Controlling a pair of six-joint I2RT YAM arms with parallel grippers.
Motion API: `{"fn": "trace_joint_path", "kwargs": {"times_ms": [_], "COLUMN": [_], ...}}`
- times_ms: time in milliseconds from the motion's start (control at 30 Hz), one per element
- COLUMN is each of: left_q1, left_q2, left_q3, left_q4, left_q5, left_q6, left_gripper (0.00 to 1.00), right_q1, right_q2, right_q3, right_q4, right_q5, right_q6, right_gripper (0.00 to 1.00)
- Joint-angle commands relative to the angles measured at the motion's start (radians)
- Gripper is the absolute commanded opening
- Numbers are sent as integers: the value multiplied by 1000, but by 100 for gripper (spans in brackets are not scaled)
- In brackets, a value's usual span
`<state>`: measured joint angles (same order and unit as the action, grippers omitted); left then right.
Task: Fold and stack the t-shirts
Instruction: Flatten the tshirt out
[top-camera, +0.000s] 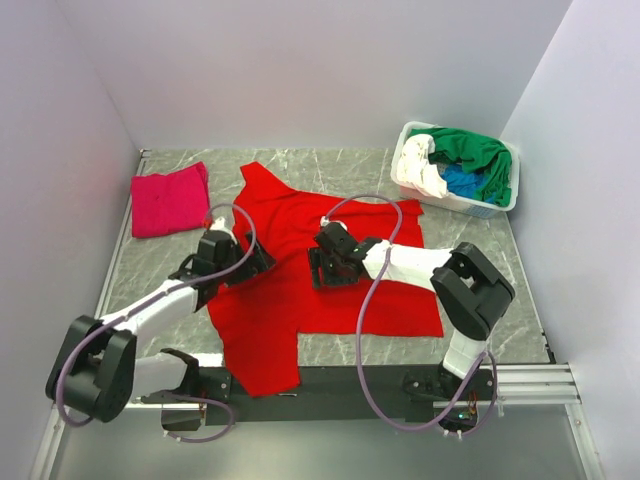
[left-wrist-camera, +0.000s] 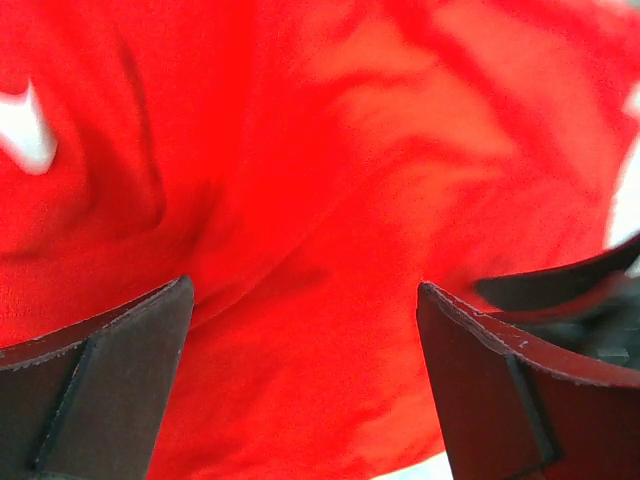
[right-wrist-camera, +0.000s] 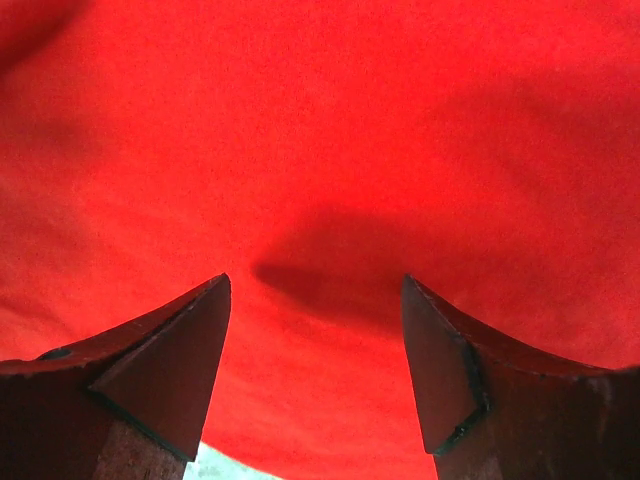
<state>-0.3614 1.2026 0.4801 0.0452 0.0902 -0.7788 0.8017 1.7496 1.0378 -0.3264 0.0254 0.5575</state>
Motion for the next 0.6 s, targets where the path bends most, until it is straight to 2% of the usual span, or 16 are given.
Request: {"fn": "trace_joint_path", "kwargs": {"times_ms": [0, 167, 333, 400, 567], "left_q1": [10, 134, 168, 173, 199], "left_q2": [-49, 26, 155, 233, 288], "left_q3": [130, 258, 377, 412, 425], "left_q4": [-99, -114, -122, -137, -153], "left_q5": [-38, -46, -87, -154, -207], "left_q6": [58, 101, 137, 148, 150], "left_gripper": [99, 99, 99, 99, 99], "right_q1": [10, 17, 16, 16, 17], "right_q2": [16, 37, 28, 8, -33], "right_q3": [27, 5, -42, -68, -102], "right_q4": [-28, -60, -68, -76, -89], "right_q5": [90, 131, 143, 157, 169], "right_q6": [19, 36, 51, 65, 78], "right_gripper": [75, 75, 75, 75, 76]}}
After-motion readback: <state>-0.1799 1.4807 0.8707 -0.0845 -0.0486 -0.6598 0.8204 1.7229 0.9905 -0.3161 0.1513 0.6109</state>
